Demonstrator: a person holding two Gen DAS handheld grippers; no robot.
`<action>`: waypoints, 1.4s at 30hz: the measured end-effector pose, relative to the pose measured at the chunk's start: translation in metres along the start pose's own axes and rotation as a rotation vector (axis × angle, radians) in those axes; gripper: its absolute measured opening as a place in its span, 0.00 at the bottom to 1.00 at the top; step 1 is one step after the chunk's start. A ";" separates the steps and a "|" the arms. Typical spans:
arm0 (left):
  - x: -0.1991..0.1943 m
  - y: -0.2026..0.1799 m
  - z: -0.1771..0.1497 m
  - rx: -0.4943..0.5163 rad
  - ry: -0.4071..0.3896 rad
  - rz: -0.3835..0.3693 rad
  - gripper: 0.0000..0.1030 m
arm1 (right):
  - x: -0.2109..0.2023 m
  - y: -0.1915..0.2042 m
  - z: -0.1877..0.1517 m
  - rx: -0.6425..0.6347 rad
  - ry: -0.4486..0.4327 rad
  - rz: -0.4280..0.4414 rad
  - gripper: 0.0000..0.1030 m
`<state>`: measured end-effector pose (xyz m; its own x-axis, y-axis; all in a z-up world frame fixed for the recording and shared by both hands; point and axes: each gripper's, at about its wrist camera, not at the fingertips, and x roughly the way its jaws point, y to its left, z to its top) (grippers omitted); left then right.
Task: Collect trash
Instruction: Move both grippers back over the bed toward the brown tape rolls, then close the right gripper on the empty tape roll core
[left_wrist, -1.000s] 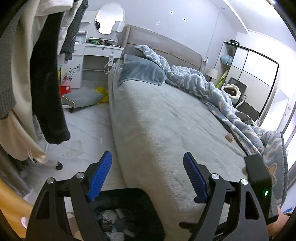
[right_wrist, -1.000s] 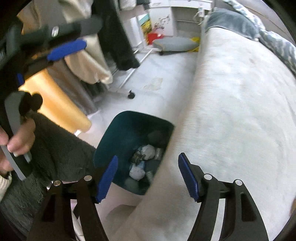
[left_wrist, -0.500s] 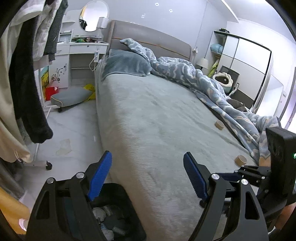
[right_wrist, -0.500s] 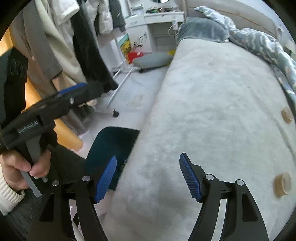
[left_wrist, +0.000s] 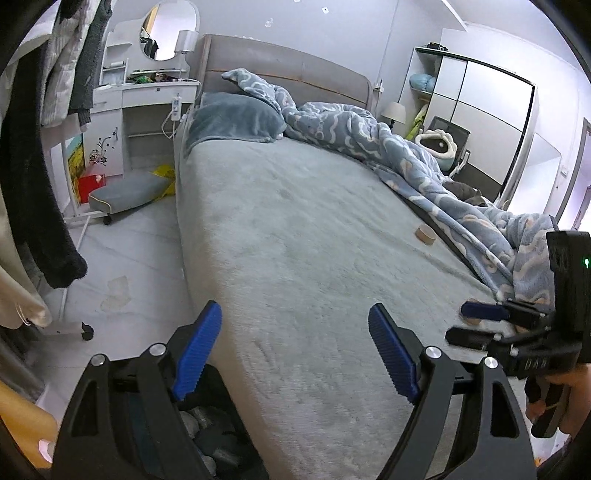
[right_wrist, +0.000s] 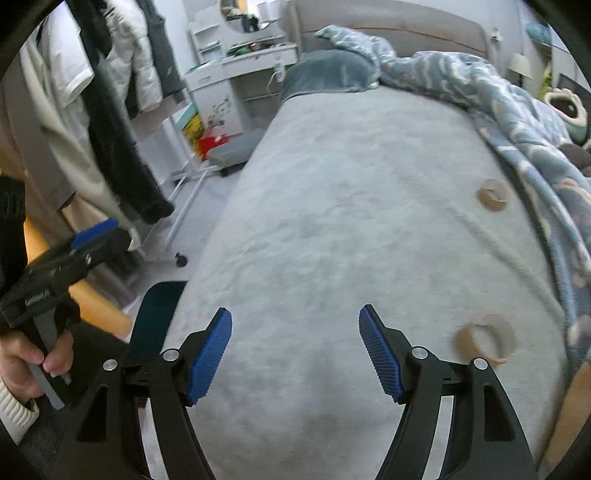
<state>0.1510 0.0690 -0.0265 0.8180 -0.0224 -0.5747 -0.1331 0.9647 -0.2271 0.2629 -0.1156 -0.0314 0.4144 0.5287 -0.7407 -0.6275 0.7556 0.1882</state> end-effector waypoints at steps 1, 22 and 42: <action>0.002 -0.002 0.001 0.003 0.005 0.003 0.84 | -0.001 -0.006 0.000 0.024 -0.009 0.010 0.73; 0.021 -0.022 0.021 0.078 0.002 -0.015 0.92 | -0.002 -0.123 -0.005 0.232 -0.093 -0.140 0.79; 0.099 -0.097 0.063 0.229 0.037 -0.163 0.95 | 0.017 -0.144 -0.026 0.208 0.007 -0.152 0.57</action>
<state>0.2803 -0.0105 -0.0116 0.7966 -0.1875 -0.5747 0.1315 0.9817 -0.1381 0.3427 -0.2257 -0.0877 0.4886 0.4012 -0.7748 -0.4091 0.8897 0.2027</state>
